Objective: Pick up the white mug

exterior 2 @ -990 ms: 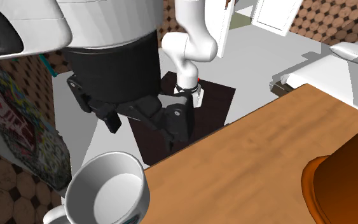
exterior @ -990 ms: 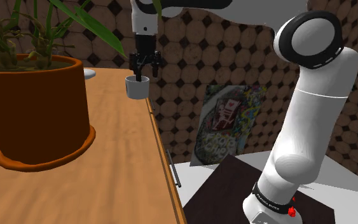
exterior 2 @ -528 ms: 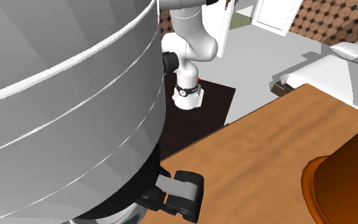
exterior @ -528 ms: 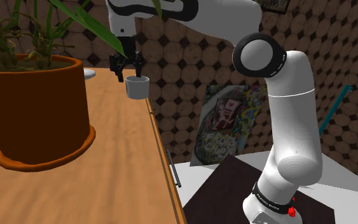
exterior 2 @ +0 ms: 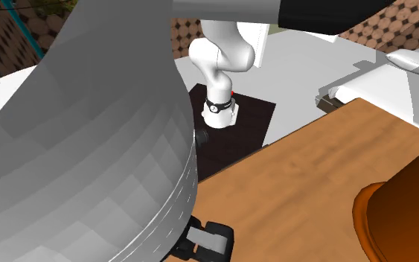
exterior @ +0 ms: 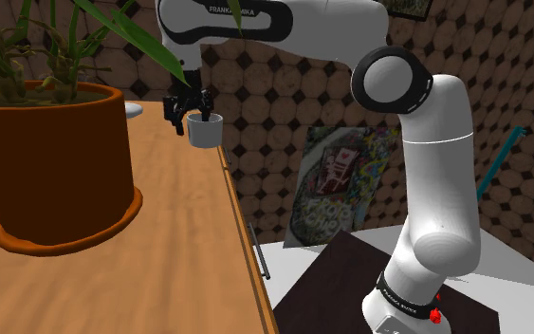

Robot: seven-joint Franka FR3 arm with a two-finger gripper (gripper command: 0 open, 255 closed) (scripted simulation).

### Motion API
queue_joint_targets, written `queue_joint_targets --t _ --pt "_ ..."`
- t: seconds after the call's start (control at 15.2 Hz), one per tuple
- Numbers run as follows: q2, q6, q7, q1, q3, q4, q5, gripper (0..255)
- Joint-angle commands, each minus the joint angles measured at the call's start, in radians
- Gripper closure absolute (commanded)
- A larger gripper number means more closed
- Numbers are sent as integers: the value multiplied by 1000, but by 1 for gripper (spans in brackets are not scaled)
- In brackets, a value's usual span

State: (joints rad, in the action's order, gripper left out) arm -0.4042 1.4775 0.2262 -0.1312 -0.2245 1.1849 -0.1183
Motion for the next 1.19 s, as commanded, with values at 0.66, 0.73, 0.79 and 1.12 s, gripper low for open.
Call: queue_joint_targets --t 0.66,0.73,0.79,1.12 --pt "-3 -10 0 -1 0 -13 -1 255" --pt "-8 -27 -1 -3 0 -36 -2 255" --pt "-15 -44 -1 -5 0 -59 -3 255" --pt "-56 -137 -4 -20 1 -193 -13 255"
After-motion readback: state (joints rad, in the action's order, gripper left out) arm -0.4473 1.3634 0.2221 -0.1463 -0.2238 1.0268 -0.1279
